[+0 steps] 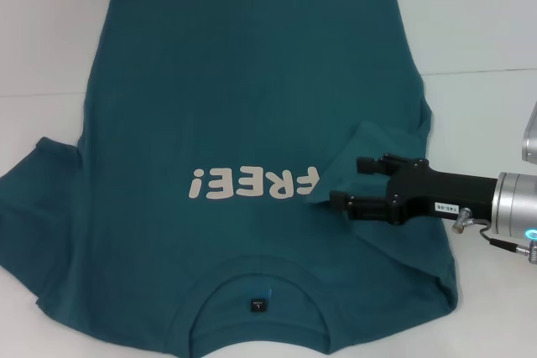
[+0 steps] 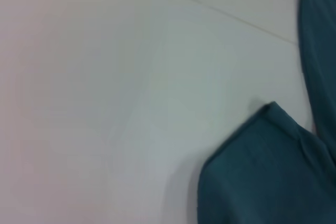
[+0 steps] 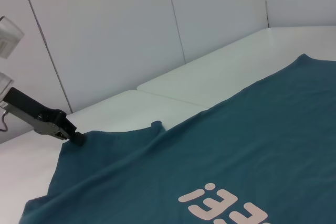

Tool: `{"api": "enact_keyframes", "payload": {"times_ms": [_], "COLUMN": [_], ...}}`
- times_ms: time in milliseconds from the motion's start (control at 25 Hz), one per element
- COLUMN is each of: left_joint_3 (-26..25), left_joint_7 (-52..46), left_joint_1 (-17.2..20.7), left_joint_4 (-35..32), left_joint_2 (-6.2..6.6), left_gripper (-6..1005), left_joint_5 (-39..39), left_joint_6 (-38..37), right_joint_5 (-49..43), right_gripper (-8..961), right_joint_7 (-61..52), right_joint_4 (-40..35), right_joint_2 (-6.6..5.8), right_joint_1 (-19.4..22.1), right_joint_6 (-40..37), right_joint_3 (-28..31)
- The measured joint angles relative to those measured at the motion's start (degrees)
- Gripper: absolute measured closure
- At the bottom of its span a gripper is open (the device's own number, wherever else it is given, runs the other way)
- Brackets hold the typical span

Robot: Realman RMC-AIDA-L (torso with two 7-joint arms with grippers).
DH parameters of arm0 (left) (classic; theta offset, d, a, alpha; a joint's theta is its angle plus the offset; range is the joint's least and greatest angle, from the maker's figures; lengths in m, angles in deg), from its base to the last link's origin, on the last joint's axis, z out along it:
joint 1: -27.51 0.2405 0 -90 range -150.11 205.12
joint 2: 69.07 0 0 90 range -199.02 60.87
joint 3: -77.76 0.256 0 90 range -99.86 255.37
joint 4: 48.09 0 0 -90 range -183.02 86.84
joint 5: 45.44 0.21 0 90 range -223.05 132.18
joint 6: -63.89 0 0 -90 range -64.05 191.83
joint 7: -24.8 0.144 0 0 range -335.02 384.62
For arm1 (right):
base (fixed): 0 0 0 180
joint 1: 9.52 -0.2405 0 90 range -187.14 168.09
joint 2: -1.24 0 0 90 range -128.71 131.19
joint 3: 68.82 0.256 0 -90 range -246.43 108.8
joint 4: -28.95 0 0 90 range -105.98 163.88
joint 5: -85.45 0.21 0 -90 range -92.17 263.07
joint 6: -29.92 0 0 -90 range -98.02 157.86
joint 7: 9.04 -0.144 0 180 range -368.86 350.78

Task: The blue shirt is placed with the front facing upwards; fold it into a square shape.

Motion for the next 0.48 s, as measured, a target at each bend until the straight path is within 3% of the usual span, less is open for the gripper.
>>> {"api": "enact_keyframes", "payload": {"times_ms": [480], "left_joint_3": [-0.1], "left_joint_7": [-0.6], "left_joint_1": [0.3], "left_joint_4": [0.0], "left_joint_2": [-0.16], "left_gripper": [964], "left_joint_5": [0.6], "left_joint_6": [4.6], "right_joint_5": [0.0], "right_gripper": [8], "right_joint_7": [-0.2], "right_joint_4": [-0.4], "right_joint_2": [0.00], "right_joint_1": [0.0], "right_joint_6": [0.2], "right_joint_3": [0.1]}}
